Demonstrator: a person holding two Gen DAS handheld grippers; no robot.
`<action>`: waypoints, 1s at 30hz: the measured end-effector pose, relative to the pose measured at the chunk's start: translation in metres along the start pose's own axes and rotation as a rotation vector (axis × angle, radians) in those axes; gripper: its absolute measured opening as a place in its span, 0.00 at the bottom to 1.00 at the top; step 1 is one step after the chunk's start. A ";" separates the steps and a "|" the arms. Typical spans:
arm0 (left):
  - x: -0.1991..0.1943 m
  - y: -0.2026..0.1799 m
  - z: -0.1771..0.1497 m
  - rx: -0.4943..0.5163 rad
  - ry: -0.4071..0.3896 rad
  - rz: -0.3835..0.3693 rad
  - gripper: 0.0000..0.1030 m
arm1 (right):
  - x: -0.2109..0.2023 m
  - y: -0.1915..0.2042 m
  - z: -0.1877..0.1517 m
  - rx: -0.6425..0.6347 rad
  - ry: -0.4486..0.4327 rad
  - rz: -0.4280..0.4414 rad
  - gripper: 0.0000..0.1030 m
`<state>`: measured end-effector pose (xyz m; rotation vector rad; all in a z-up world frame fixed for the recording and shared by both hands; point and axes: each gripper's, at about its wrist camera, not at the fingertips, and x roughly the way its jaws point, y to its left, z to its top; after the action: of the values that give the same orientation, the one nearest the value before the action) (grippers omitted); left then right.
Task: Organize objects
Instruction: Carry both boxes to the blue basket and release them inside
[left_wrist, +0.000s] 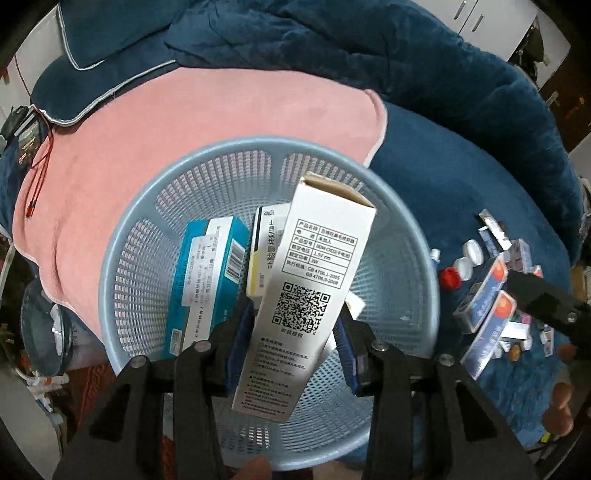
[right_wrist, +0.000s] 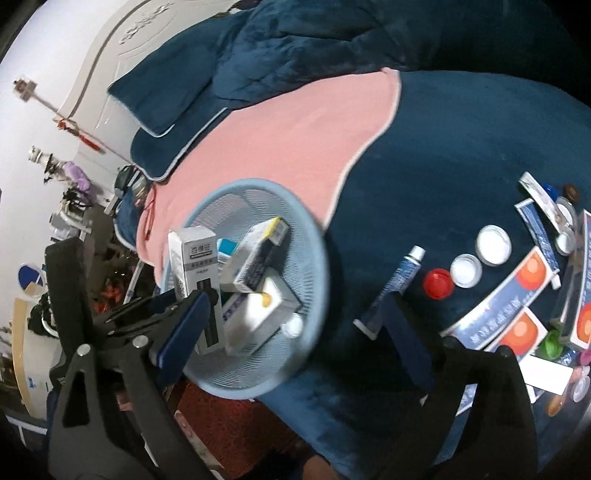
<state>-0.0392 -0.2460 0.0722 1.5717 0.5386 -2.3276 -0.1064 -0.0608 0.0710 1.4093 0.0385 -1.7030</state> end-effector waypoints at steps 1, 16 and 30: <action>0.005 0.001 0.001 0.000 0.007 0.025 0.43 | 0.000 -0.001 0.000 0.000 0.001 -0.004 0.93; 0.011 -0.005 -0.008 0.057 -0.023 0.208 0.99 | -0.003 -0.003 -0.006 -0.061 0.001 -0.110 1.00; 0.009 -0.027 0.001 0.099 -0.032 0.189 0.99 | -0.010 -0.019 -0.015 -0.065 0.025 -0.168 1.00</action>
<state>-0.0548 -0.2228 0.0680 1.5518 0.2579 -2.2628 -0.1075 -0.0357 0.0641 1.4116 0.2299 -1.8044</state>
